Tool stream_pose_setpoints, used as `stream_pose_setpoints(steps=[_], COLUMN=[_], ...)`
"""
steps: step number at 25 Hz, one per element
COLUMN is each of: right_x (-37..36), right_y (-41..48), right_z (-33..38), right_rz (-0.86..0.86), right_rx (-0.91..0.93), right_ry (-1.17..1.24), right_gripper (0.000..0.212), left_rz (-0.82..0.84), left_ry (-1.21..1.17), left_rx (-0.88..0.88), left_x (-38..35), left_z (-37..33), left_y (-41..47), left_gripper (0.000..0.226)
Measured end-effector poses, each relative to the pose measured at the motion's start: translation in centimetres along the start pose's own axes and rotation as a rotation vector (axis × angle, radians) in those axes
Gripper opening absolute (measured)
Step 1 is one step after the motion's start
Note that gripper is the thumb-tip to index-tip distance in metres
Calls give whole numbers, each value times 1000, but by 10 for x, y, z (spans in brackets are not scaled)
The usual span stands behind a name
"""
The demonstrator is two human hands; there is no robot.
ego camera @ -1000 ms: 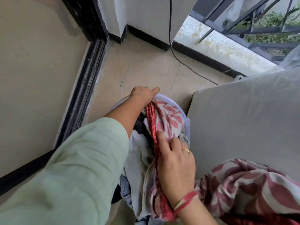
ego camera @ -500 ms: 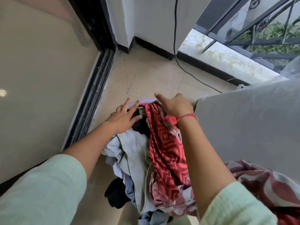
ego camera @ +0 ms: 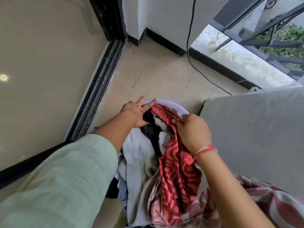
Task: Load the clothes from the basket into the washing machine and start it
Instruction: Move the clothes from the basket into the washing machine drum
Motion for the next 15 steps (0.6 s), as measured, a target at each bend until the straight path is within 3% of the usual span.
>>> stream_pose_setpoints(steps=[2, 7, 13, 15], right_x=[1, 25, 16, 11], right_y=[-15, 16, -54, -29], right_z=[6, 26, 5, 5], right_rz=[-76, 2, -143, -100], right_rx=[47, 100, 119, 83], right_ry=[-3, 15, 99, -4], right_gripper=[25, 22, 20, 32], left_rz=[-25, 11, -62, -58], left_ry=[-10, -241, -239, -365], left_rx=[-14, 125, 26, 89], left_x=[-2, -8, -31, -33], left_z=[4, 13, 1, 4], left_y=[-4, -6, -37, -40], left_gripper=[97, 94, 101, 98])
Point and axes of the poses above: each hand's wrist, its own y-axis towards the middle knuckle, its own x-axis out of the back of the hand, z = x × y, the point moved 3 cm from there along y, towards the middle knuckle, and after that the axes turned 13 degrees about z, right-handed, at the moved point
